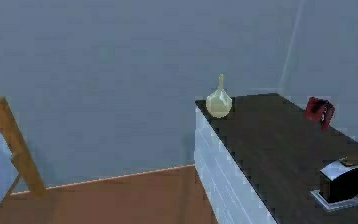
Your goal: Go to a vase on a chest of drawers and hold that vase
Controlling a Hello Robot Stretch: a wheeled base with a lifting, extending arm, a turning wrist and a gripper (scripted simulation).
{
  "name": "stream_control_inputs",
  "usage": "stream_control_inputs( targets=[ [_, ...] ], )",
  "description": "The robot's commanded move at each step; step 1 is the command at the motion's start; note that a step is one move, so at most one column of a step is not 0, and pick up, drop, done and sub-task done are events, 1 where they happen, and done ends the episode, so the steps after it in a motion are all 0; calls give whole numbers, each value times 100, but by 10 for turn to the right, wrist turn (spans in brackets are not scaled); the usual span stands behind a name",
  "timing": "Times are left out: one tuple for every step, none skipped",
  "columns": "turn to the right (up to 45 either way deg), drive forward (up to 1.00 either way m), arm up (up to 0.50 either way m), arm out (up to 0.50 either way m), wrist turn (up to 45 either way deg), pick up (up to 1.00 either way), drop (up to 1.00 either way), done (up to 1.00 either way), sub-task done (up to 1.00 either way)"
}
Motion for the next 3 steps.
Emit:
stream_control_inputs(
  targets=[
    [-60,0,0,0,0,0,0,0,0],
    [0,45,0,0,0,0,0,0,0],
    [-450,0,0,0,0,0,0,0,0]
  ],
)
